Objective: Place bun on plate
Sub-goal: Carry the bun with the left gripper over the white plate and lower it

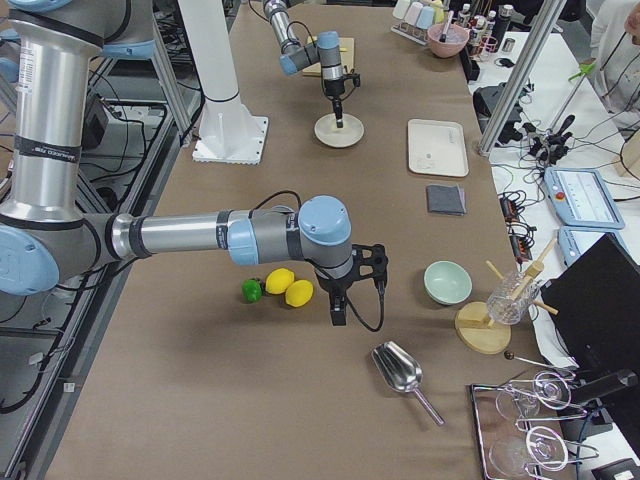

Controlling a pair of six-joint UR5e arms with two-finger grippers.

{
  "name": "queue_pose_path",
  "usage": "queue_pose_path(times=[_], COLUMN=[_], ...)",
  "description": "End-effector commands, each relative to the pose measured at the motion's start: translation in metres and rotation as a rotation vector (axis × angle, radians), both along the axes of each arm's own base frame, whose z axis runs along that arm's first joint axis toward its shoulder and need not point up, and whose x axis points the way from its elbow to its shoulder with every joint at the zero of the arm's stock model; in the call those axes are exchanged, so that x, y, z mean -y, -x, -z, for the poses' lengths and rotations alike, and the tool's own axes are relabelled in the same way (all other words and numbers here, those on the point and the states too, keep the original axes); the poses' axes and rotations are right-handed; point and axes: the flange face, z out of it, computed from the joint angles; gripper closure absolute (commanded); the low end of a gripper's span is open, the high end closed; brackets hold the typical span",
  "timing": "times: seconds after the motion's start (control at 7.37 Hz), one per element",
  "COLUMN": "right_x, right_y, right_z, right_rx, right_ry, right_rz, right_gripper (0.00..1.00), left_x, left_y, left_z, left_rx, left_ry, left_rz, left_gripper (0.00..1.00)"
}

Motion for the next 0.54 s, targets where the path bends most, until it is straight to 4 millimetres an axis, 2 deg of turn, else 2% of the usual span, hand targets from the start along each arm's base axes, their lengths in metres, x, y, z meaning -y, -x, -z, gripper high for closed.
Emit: queue_pose_path(times=[0.0,0.27,0.41], right_x=[-0.002,-0.003,-0.005], right_y=[0.0,0.0,0.0], right_z=[-0.003,-0.006,-0.012], right_rx=[-0.001,0.001,0.001], right_ry=[0.007,0.013,0.027], right_rz=[0.0,0.0,0.0], right_gripper=[0.0,0.0,0.0], left_x=[-0.011,-0.012,-0.011], left_y=[-0.008,-0.001,0.011], left_z=[0.004,0.014,0.026], left_rx=[-0.002,-0.022,-0.045], left_ry=[-0.016,-0.024,-0.032], left_rz=[0.011,0.011,0.019], left_gripper=[0.03,0.03,0.03])
